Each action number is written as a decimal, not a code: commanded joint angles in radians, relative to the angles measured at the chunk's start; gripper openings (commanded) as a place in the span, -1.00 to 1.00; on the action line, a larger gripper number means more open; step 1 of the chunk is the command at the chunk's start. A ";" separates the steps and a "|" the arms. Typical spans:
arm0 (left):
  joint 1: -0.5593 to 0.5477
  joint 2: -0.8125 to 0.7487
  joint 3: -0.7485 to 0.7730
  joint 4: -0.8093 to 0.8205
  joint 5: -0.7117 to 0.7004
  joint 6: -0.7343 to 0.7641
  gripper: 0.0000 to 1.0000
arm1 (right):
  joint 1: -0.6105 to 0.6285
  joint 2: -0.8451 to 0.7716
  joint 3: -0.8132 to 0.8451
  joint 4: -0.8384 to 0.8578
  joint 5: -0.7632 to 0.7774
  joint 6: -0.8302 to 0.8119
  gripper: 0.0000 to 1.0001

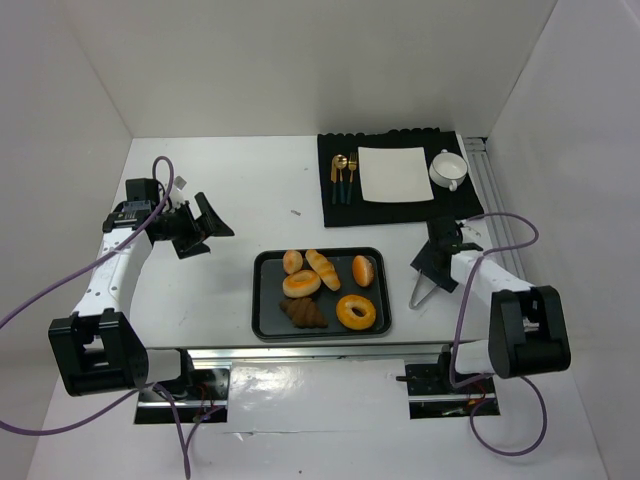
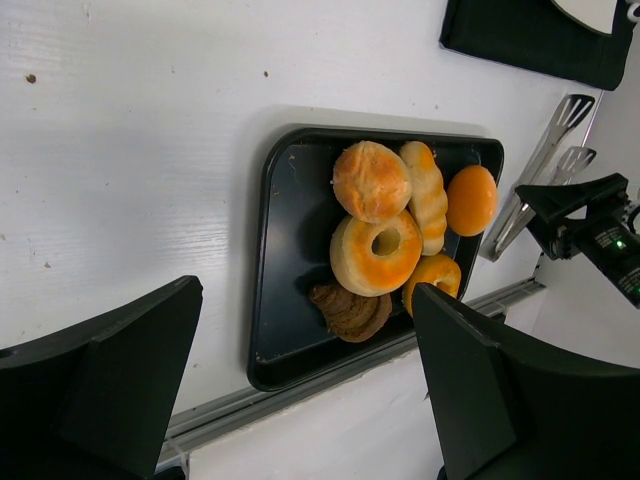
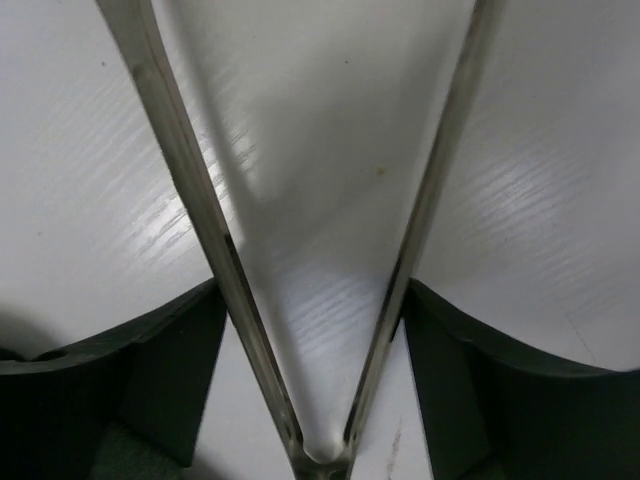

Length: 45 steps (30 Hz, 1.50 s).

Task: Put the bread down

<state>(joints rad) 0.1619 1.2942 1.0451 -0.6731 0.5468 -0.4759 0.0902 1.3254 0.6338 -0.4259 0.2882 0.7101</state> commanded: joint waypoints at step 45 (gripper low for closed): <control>-0.001 0.022 0.128 -0.037 -0.073 0.014 0.99 | 1.036 -0.348 0.339 -0.479 -0.336 -0.063 -0.18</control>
<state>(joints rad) 0.1619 1.3197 1.1408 -0.7067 0.4820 -0.4740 1.0798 0.9573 0.9058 -0.8539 -0.1143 0.6209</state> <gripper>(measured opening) 0.995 0.400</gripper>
